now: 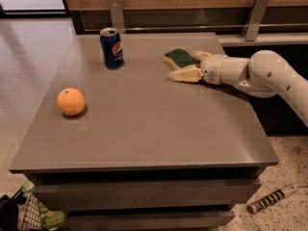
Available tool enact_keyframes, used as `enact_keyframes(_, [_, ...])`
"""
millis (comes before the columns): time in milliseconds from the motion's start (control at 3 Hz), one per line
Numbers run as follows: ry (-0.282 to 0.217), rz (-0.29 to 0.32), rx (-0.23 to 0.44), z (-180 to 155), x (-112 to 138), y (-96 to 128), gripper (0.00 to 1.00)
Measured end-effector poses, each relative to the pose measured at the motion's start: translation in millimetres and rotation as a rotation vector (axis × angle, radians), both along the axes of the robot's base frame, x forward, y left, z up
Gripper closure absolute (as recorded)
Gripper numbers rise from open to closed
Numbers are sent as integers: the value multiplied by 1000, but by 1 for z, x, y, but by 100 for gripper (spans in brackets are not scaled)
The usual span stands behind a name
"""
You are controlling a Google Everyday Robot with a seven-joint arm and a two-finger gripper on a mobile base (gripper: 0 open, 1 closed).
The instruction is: Move sponge near orange
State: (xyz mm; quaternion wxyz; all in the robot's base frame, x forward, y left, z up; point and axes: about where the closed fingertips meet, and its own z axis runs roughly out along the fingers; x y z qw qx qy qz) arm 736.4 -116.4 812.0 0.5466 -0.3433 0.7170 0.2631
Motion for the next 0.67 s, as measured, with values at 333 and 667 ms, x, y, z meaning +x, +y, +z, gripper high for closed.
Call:
enact_keyframes(333, [1, 4, 1, -1, 0, 3, 47])
enact_keyframes(667, [1, 4, 1, 0, 0, 3, 70])
